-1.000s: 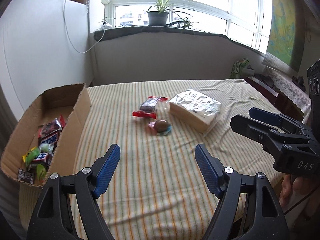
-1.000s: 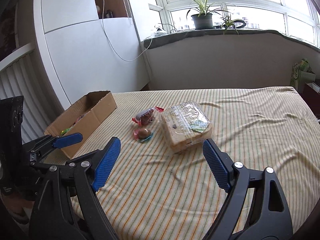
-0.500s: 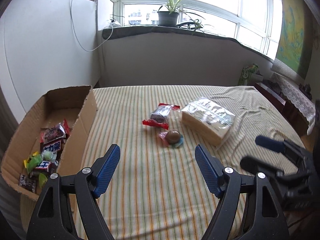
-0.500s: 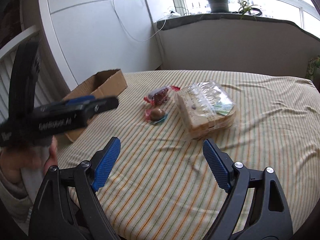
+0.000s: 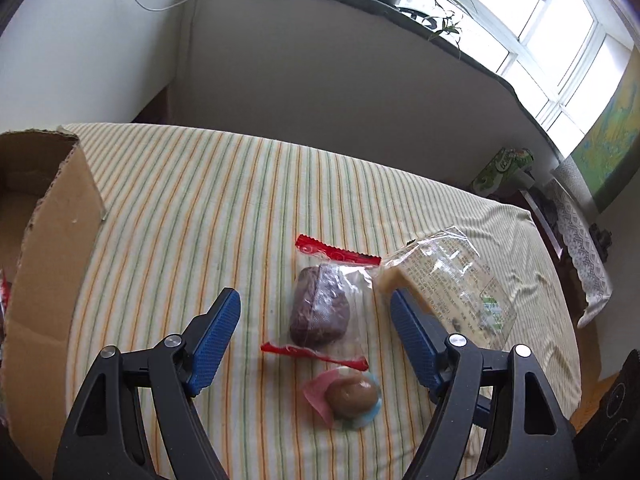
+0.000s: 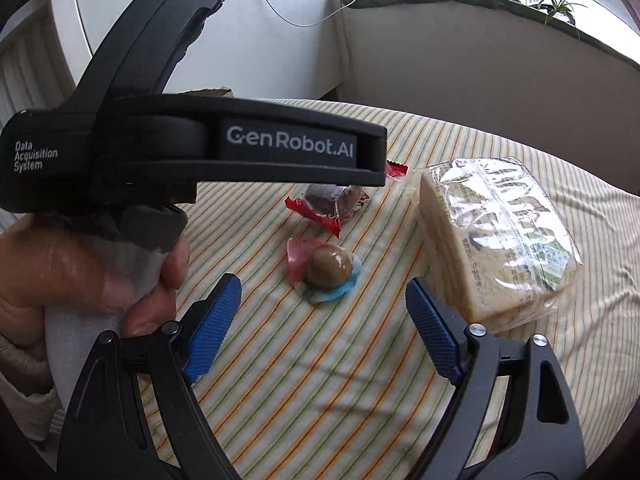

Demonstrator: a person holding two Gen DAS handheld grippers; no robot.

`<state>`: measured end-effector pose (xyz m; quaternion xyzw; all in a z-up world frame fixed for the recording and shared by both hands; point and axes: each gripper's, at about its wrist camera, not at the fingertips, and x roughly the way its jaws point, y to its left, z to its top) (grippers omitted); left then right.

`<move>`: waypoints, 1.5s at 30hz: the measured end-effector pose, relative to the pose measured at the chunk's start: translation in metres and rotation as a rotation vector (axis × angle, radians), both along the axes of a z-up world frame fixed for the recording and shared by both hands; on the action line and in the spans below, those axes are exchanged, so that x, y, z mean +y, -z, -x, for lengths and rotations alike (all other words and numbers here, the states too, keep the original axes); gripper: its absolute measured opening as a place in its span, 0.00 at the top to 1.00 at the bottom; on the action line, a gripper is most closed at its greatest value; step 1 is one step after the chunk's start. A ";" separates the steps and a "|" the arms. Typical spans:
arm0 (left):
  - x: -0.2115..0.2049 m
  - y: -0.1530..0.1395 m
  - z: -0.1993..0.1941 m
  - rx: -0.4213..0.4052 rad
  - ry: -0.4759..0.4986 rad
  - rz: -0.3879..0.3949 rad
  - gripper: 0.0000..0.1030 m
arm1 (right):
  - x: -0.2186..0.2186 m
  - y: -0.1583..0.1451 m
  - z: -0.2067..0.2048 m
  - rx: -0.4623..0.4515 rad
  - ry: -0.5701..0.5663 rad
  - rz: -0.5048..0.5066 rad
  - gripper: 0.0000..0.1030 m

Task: Organize snacks
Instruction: 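Grasp the red-wrapped cake packet with the left gripper while the right grasps the pink-wrapped chocolate, then lift and carry the cake packet and chocolate with both grippers over the box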

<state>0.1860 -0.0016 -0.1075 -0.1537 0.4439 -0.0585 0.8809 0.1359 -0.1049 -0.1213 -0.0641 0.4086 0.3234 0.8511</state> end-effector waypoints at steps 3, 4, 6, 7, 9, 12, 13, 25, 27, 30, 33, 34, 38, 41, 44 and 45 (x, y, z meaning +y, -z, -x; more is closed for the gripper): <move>0.001 0.002 -0.006 0.014 0.023 0.007 0.27 | 0.003 0.003 -0.007 0.014 -0.029 0.009 0.23; 0.001 0.003 -0.007 0.015 0.029 0.004 0.28 | 0.005 0.004 -0.008 0.014 -0.038 0.015 0.25; 0.000 0.006 -0.009 0.019 0.044 0.004 0.37 | 0.008 0.005 -0.009 0.011 -0.047 0.026 0.28; 0.000 0.008 -0.009 0.025 0.048 0.008 0.44 | 0.009 0.005 -0.008 0.008 -0.053 0.028 0.29; -0.002 0.013 -0.011 0.032 0.051 0.011 0.46 | 0.012 0.006 -0.010 0.005 -0.061 0.039 0.34; -0.001 0.012 -0.010 0.024 0.050 0.004 0.47 | 0.021 0.008 -0.010 0.001 -0.068 0.055 0.46; -0.001 0.012 -0.012 0.022 0.050 0.003 0.49 | 0.024 0.008 -0.009 -0.001 -0.068 0.064 0.52; -0.001 0.012 -0.006 -0.034 0.056 -0.008 0.67 | 0.012 0.007 -0.003 -0.024 -0.041 0.041 0.68; -0.002 0.007 0.000 -0.059 0.050 -0.021 0.67 | 0.006 0.006 0.002 -0.027 -0.030 0.034 0.69; -0.007 -0.008 0.015 -0.118 0.039 -0.064 0.67 | -0.002 0.004 0.012 -0.029 -0.017 0.027 0.69; -0.016 -0.023 0.038 -0.183 0.036 -0.112 0.67 | -0.016 0.000 0.025 -0.037 0.007 0.009 0.70; -0.019 -0.029 0.047 -0.203 0.035 -0.130 0.67 | -0.022 -0.001 0.029 -0.039 0.017 0.002 0.70; -0.025 -0.050 0.082 -0.276 0.028 -0.191 0.67 | -0.048 -0.005 0.050 -0.053 0.084 -0.048 0.70; -0.026 -0.065 0.107 -0.325 0.019 -0.200 0.67 | -0.069 -0.009 0.060 -0.057 0.144 -0.105 0.70; -0.030 -0.079 0.126 -0.367 0.016 -0.204 0.67 | -0.085 -0.027 0.068 -0.093 0.191 -0.136 0.70; -0.031 -0.083 0.132 -0.379 0.020 -0.204 0.67 | -0.089 -0.036 0.070 -0.115 0.200 -0.144 0.70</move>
